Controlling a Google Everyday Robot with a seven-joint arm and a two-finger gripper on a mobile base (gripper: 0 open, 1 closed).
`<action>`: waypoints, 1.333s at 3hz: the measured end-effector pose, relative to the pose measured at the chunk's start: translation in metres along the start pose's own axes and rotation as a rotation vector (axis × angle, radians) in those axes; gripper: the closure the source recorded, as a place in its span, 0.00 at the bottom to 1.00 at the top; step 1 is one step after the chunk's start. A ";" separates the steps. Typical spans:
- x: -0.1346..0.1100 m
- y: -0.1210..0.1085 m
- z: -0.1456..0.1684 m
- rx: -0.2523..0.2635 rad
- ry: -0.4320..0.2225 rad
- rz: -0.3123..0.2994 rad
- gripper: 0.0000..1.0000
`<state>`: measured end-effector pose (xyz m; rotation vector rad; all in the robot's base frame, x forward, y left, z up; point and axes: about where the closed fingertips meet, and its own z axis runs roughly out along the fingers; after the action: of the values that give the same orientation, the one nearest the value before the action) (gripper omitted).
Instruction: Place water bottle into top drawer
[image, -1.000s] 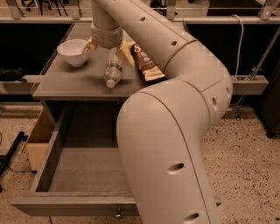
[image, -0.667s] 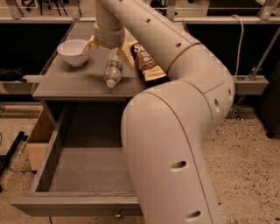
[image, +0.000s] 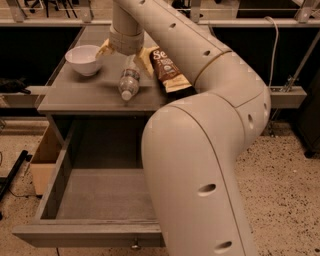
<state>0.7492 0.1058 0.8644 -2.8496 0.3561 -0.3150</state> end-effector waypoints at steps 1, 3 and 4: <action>-0.009 0.017 0.012 -0.031 -0.029 0.053 0.00; -0.009 0.018 0.012 -0.034 -0.030 0.056 0.19; -0.009 0.018 0.012 -0.033 -0.030 0.056 0.42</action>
Offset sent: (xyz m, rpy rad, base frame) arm -0.0232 -0.0243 -0.0182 -0.0302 0.0712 -0.0829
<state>0.7398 0.0945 0.8463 -2.8677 0.4377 -0.2579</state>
